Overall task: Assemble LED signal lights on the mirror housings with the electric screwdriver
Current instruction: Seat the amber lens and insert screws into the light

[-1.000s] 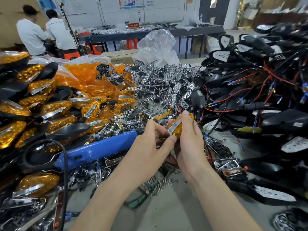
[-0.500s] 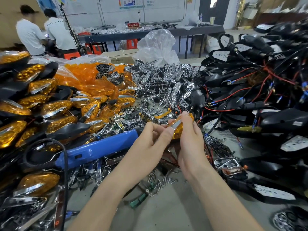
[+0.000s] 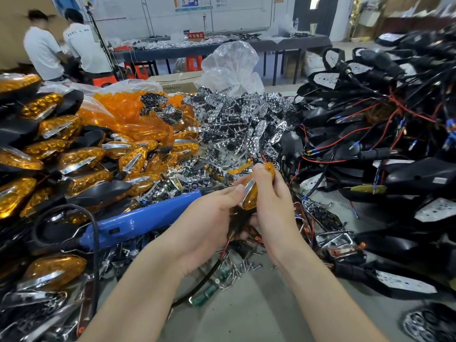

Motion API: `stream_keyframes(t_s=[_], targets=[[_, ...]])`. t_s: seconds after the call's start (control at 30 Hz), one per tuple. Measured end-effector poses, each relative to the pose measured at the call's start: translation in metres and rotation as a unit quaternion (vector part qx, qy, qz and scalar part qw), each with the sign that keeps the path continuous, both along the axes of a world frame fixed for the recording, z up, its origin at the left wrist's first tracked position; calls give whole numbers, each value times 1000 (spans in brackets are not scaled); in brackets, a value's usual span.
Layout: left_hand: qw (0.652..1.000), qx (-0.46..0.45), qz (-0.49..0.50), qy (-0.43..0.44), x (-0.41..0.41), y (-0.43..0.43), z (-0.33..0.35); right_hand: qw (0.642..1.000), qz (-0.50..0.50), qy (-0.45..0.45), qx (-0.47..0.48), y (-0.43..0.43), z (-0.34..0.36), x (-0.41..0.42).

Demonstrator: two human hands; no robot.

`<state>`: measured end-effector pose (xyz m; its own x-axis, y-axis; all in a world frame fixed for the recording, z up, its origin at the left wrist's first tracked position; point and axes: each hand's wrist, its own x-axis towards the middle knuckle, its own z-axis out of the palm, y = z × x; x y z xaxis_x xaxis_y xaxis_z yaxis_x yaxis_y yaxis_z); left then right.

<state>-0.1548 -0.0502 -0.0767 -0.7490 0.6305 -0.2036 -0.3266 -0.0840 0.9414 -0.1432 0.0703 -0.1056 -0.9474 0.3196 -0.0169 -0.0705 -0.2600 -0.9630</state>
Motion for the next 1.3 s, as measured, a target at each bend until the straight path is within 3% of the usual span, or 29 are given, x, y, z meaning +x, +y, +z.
stream_keyframes(t_s=[1.03,1.3], targets=[[998,-4,42,-56,3,5,1,999,21,26,17,-3,0,1],[998,16,61,20,4,4,6,998,36,57,-20,-1,3,-4]])
